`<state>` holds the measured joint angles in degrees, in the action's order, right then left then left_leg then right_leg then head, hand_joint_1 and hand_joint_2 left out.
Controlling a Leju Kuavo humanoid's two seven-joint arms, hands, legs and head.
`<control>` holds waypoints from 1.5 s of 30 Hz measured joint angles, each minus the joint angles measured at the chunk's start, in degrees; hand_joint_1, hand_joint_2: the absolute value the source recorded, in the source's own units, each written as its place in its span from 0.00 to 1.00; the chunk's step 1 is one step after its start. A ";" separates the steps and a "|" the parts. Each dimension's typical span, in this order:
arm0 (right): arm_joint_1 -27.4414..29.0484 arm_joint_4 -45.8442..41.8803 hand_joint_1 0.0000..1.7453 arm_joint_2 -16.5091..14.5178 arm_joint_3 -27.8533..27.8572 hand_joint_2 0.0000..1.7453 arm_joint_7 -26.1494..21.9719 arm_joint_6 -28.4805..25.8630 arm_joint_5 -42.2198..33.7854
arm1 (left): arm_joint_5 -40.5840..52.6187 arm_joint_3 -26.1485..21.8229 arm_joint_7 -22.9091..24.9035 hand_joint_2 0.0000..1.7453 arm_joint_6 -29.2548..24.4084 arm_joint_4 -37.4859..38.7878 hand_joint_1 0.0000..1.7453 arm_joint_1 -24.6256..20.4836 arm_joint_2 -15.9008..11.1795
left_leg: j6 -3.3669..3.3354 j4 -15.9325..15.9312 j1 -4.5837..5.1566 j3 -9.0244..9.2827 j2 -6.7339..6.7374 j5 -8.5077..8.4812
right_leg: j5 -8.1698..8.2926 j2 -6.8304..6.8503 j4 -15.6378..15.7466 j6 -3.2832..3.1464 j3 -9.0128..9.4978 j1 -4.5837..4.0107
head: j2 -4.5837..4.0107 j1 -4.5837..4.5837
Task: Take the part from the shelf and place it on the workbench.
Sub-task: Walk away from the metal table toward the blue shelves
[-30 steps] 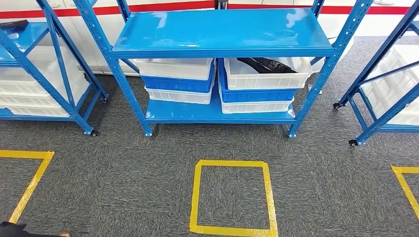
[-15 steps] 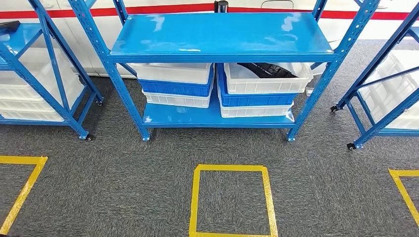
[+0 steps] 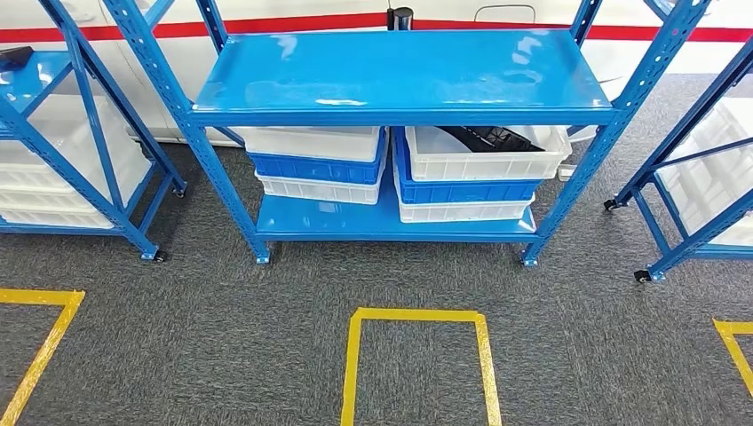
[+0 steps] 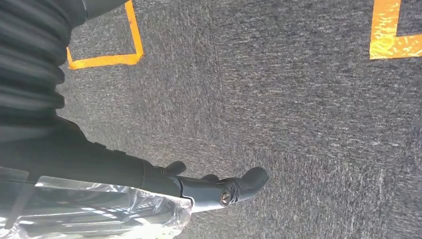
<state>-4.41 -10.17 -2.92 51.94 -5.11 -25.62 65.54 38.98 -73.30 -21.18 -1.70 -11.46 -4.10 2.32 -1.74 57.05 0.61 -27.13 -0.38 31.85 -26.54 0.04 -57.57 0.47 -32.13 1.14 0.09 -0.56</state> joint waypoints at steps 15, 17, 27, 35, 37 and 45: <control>0.19 0.03 0.00 -0.01 0.67 0.50 -0.91 -0.07 -0.92 | 1.14 0.89 0.09 0.00 -1.05 0.05 0.00 -0.16 -0.52 | -1.65 -0.88 -0.31 -4.53 0.25 -5.55 | -3.82 -0.08 0.09 0.79 3.42 -0.24 | 0.00 -0.37; 0.18 0.04 0.00 0.05 0.67 0.00 -0.94 -0.04 -0.86 | 1.15 0.89 0.70 0.00 -1.78 0.06 0.00 -0.21 -0.44 | -2.04 -2.10 -0.61 -3.40 0.35 -6.01 | -6.12 -0.04 -4.65 0.49 1.28 -0.43 | 0.00 -0.21; -0.01 0.10 0.00 0.03 0.64 0.50 -0.22 0.02 -0.10 | 1.16 0.86 2.31 1.00 -3.81 0.14 0.00 -0.36 0.21 | -0.49 -0.43 -0.09 -1.87 -0.08 -2.91 | -0.98 -0.09 -0.47 1.89 0.50 0.13 | 0.00 0.04; -0.16 0.11 0.00 -0.07 0.63 1.00 0.10 0.09 0.09 | 1.32 0.87 2.40 1.00 -4.19 0.20 0.00 -0.38 0.48 | 1.54 15.97 -1.09 -10.43 0.17 4.59 | -1.21 -0.06 -0.34 0.14 0.73 0.57 | 0.00 -0.60; -0.14 0.11 0.00 -0.08 0.63 1.00 0.09 0.22 0.09 | 1.32 0.86 2.40 1.00 -4.19 0.22 0.00 -0.35 0.60 | 1.44 15.09 -1.26 -10.85 0.19 2.16 | -1.31 -0.11 -0.34 0.04 0.94 0.56 | 0.00 -0.61; -0.20 0.12 0.00 0.04 0.62 1.00 -0.15 0.89 0.14 | 1.32 0.86 2.25 1.00 -4.33 0.26 0.00 -0.44 0.72 | -0.97 -0.43 -0.58 -4.34 0.12 -4.86 | -1.89 -0.13 -0.27 1.68 1.19 0.02 | 0.00 -0.48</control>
<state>-4.61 -10.05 -2.89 52.55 -5.26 -24.73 65.68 40.30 -72.43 -18.93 -6.03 -11.20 -4.54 3.04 -2.71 56.63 0.02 -31.47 -0.26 26.99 -28.43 -0.09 -57.84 2.15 -30.93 1.16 0.09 -1.04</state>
